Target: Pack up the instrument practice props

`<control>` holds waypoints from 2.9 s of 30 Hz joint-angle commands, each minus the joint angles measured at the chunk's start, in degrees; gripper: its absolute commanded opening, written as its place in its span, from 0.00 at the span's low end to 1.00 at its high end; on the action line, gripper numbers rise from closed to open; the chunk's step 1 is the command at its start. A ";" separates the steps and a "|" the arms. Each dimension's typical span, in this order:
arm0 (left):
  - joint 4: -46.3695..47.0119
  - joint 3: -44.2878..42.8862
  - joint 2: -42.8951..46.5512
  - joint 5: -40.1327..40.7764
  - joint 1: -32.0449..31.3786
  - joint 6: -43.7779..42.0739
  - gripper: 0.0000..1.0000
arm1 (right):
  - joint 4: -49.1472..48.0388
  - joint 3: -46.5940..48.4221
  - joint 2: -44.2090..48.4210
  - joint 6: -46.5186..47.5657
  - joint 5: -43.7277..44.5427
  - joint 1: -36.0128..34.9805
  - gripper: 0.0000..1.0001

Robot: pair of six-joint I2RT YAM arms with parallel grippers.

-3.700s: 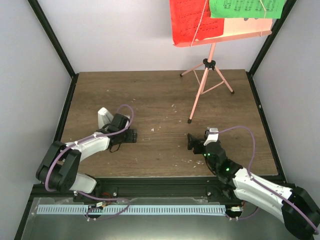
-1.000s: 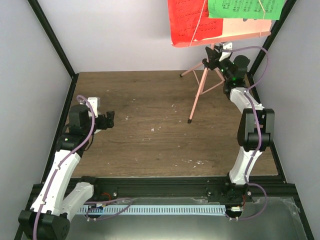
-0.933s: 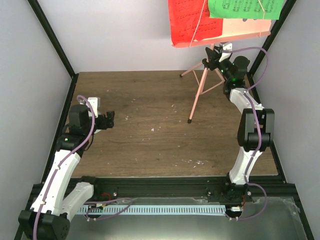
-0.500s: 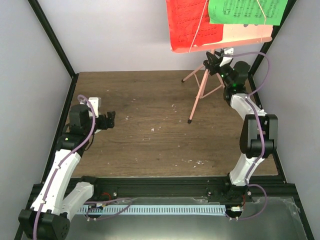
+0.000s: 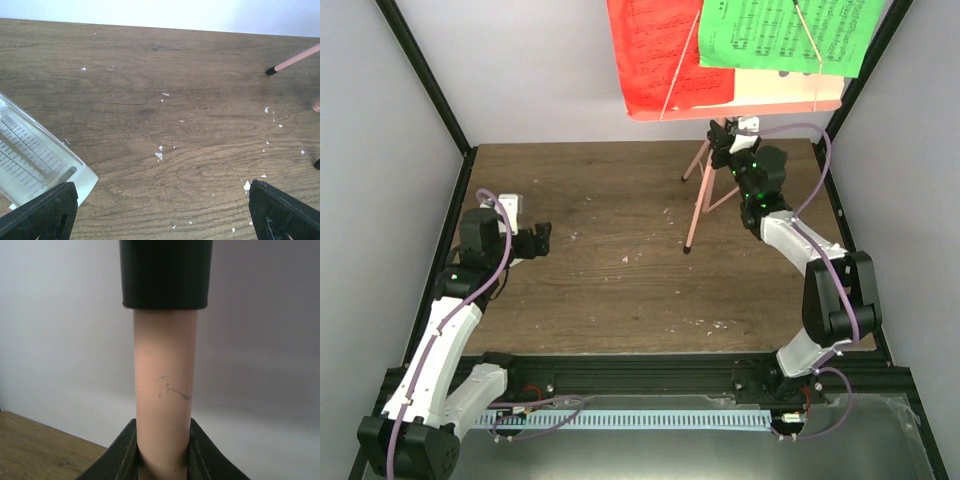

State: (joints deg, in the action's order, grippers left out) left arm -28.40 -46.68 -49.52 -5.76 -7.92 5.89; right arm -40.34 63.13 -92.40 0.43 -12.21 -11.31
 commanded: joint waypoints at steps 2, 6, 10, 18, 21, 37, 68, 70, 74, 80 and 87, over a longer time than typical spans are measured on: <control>1.33 0.53 -0.13 -0.92 -0.16 -0.21 0.94 | -4.97 -1.41 4.45 -2.66 9.39 -4.73 0.01; 1.33 0.62 -0.14 -1.01 -0.16 -0.18 0.94 | -4.23 -1.52 5.30 -2.86 12.83 -7.19 0.01; 1.33 0.63 -0.31 -1.09 -0.12 -0.22 0.94 | -3.77 -1.55 5.99 -2.33 19.26 -11.58 0.01; 1.42 0.71 -0.58 -1.45 -0.12 -0.09 0.94 | -1.56 0.97 4.79 -5.49 29.65 -19.10 0.01; 1.33 0.71 -0.66 -1.34 -0.16 -0.01 0.94 | -1.70 2.33 4.03 -4.40 33.37 -22.20 0.01; 1.44 0.72 -0.71 -1.67 -0.16 -0.08 0.94 | -5.73 12.03 -2.15 3.45 42.36 -33.42 0.01; 1.42 0.62 -2.57 -1.98 -0.12 0.00 0.94 | -4.89 6.30 -4.10 -0.56 43.94 -35.27 0.26; 1.35 0.62 -2.68 -1.93 -0.05 0.00 0.94 | -5.61 5.89 -4.09 0.09 44.09 -35.27 0.31; 1.33 0.56 -2.84 -1.80 -0.05 0.00 0.94 | -6.52 5.66 -4.34 1.23 44.39 -35.27 0.42; 1.05 0.42 -2.88 -1.91 -0.03 -0.27 0.94 | -7.19 4.32 -3.93 2.34 45.09 -35.27 0.84; 0.46 0.07 -2.08 1.54 0.51 -0.23 0.94 | -13.36 -3.08 -0.62 7.47 37.85 -35.27 1.00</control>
State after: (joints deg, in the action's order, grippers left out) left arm -28.36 -46.37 -52.38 -6.31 -7.90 5.89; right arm -47.79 63.51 -96.73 4.08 29.95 -46.26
